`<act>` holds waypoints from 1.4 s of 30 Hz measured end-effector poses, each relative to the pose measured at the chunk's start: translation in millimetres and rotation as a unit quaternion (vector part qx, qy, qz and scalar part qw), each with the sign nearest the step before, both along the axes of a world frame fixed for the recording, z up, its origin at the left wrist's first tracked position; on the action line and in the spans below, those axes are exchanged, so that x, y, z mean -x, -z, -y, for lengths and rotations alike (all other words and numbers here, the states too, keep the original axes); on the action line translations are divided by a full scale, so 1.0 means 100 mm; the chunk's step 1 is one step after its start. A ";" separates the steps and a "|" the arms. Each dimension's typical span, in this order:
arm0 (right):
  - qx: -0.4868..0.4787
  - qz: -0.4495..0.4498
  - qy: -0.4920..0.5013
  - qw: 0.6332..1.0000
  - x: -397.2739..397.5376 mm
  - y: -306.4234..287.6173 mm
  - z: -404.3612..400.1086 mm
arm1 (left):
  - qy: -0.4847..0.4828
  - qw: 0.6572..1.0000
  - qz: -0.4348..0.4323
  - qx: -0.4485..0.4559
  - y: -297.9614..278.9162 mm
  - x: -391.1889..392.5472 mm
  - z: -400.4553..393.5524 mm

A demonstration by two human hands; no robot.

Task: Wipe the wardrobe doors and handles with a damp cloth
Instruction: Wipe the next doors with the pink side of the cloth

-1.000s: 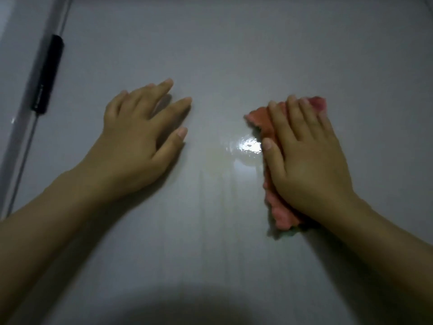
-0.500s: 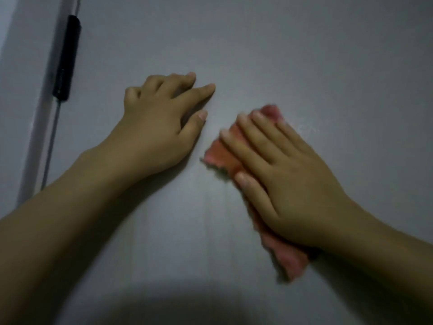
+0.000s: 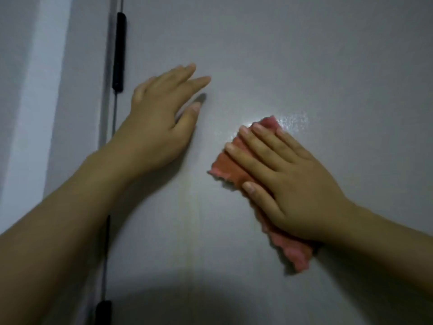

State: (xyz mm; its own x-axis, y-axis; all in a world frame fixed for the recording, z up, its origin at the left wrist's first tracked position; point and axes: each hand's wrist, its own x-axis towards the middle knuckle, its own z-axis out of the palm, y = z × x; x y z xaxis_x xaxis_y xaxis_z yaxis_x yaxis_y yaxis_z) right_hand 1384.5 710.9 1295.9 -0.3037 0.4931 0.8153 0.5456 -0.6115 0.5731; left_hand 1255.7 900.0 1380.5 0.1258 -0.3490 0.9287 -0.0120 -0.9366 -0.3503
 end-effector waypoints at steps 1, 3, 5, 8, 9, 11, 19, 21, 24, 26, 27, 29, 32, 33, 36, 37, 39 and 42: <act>-0.005 0.001 0.003 1.000 -0.02 -0.06 0.02 | -0.010 1.000 0.019 0.001 0.11 0.05 -0.08; -0.062 -0.022 0.006 0.998 -0.02 -0.24 -0.02 | -0.034 0.998 0.045 0.018 0.32 0.12 -0.22; -0.152 -0.061 0.000 0.987 0.07 -0.40 -0.20 | -0.064 0.995 0.067 0.036 0.50 0.15 -0.33; -0.188 -0.089 -0.025 0.978 0.28 -0.30 -0.55 | -0.098 0.989 0.095 0.054 0.72 0.17 -0.41; -0.149 -0.079 -0.026 0.985 0.31 -0.18 -0.62 | -0.104 0.987 0.100 0.067 0.78 0.17 -0.42; -0.047 -0.040 -0.019 0.998 0.32 0.10 -0.61 | -0.124 0.983 0.101 0.086 0.87 0.19 -0.43; -0.141 -0.054 -0.018 0.988 0.36 -0.36 -0.75 | -0.157 0.977 0.084 0.118 0.99 0.16 -0.43; -0.096 -0.051 -0.028 0.994 0.41 -0.14 -0.84 | -0.153 0.978 0.082 0.118 1.09 0.15 -0.41; 0.050 0.005 -0.012 0.999 0.38 0.28 -0.69 | -0.144 0.981 0.073 0.109 1.23 0.15 -0.40; 0.057 0.021 0.001 0.998 0.29 0.17 -0.57 | -0.134 0.981 0.073 0.120 1.28 0.17 -0.42; 0.018 0.010 0.009 1.000 0.27 0.02 -0.55 | -0.129 0.981 0.079 0.124 1.28 0.17 -0.43; -0.078 -0.027 0.014 0.996 0.29 -0.31 -0.62 | -0.121 0.980 0.094 0.130 1.28 0.16 -0.43; -0.109 -0.042 -0.010 0.993 0.39 -0.24 -0.80 | -0.123 0.978 0.110 0.128 1.38 0.12 -0.45; -0.078 -0.028 -0.017 0.996 0.39 -0.07 -0.82 | -0.125 0.978 0.113 0.123 1.42 0.12 -0.46; 0.058 0.037 -0.014 0.998 0.31 0.28 -0.65 | -0.122 0.977 0.117 0.127 1.48 0.12 -0.47; 0.077 0.049 -0.007 0.996 0.27 0.22 -0.57 | -0.121 0.977 0.117 0.130 1.48 0.12 -0.47; 0.035 0.040 0.014 0.998 0.21 -0.02 -0.48 | -0.127 0.977 0.114 0.128 1.49 0.12 -0.46; -0.082 -0.043 0.013 0.996 0.33 -0.23 -0.65 | -0.145 0.976 0.113 0.120 1.49 0.12 -0.48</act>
State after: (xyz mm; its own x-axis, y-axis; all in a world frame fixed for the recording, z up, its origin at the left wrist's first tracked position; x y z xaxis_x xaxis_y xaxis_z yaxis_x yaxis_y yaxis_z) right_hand 1351.6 775.5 1318.9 -0.2183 0.3585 0.9077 0.5719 -0.7067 0.4166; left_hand 1243.4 947.7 1231.6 -0.0311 -0.0978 0.9947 0.3172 -0.9447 -0.0830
